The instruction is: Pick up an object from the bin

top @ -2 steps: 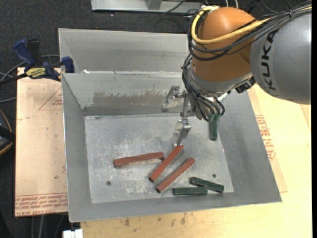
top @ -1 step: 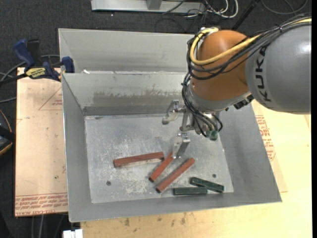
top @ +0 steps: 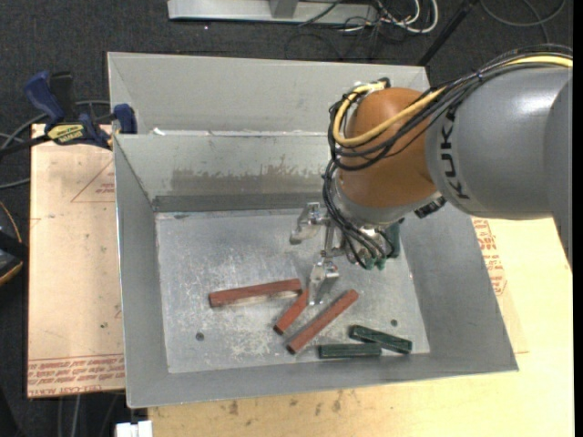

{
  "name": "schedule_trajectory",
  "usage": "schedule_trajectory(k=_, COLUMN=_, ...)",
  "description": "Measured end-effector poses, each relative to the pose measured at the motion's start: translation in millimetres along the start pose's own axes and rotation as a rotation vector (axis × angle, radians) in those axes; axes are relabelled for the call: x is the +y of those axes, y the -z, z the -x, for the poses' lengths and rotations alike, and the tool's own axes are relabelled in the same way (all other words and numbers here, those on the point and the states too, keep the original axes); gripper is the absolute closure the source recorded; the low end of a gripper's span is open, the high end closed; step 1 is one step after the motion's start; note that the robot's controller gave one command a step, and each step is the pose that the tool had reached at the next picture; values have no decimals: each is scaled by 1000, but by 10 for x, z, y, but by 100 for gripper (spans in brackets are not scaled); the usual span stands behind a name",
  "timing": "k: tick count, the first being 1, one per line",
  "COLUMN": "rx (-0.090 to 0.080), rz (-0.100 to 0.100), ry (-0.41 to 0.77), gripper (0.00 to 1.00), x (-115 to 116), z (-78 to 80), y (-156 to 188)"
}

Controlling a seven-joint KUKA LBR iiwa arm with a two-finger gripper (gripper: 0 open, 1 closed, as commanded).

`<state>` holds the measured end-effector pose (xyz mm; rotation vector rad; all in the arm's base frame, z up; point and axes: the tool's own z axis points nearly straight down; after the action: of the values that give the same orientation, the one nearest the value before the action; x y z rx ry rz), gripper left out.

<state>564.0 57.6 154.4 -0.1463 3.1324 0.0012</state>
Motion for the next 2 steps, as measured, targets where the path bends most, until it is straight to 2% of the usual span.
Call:
schedule_trajectory(k=1, rx=-9, rz=3, ry=-80, gripper=100, x=72, z=168, y=-720)
schedule_trajectory(k=2, rx=-9, rz=3, ry=-80, gripper=100, x=72, z=167, y=-720)
